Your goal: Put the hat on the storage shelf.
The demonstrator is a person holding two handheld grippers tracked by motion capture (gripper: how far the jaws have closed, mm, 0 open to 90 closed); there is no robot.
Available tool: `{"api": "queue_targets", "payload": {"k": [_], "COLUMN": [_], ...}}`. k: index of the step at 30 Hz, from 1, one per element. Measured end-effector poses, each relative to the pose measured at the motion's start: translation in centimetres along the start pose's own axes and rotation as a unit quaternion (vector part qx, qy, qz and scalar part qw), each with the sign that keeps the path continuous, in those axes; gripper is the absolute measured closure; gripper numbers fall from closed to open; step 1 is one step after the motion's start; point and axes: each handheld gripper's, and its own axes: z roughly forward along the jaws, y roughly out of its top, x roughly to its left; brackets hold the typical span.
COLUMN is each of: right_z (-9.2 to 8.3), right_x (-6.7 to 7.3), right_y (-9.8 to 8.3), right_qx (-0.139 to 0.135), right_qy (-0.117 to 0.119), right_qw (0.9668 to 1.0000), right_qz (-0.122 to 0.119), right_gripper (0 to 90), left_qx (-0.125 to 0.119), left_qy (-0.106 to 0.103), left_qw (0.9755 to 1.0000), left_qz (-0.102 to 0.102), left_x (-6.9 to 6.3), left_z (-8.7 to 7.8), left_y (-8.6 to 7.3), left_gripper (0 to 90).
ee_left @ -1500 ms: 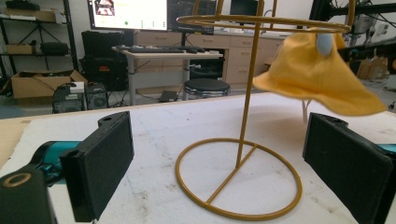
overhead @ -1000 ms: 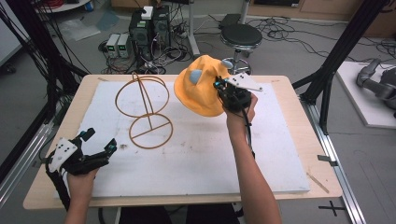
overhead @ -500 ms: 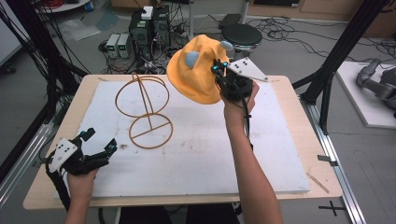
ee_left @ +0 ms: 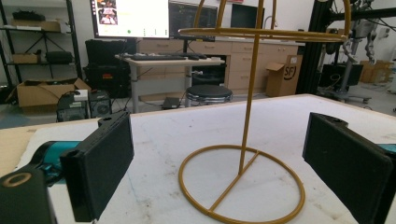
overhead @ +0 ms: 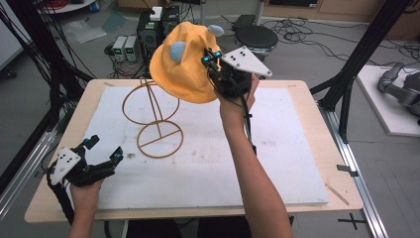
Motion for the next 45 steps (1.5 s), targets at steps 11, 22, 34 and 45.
{"api": "queue_targets", "payload": {"k": [11,22,34,45], "right_z": [1.9,3.7,4.4,4.3], "right_x": [4.0,7.8,9.0,8.9], "right_y": [-0.2,-2.3,-5.1,-6.2], "right_qx": [0.002,0.030,0.067,0.082], "right_qy": [0.048,0.085,0.097,0.105], "right_qw": [0.9988,0.9959,0.9931,0.9910], "right_qz": [0.003,-0.004,-0.007,-0.010], "right_gripper": [88.5,88.6,88.5,88.2], "left_qx": [-0.001,-0.002,-0.004,-0.003], "left_qy": [0.000,0.001,0.003,0.003], "left_qw": [1.0000,1.0000,1.0000,1.0000], "left_qz": [-0.003,-0.004,-0.007,-0.007], "left_x": [0.2,0.3,0.4,0.3], "left_z": [-0.1,-0.4,-0.5,-0.5], "left_y": [-0.1,0.0,0.0,0.0], "left_gripper": [9.2,9.2,9.3,9.2]}}
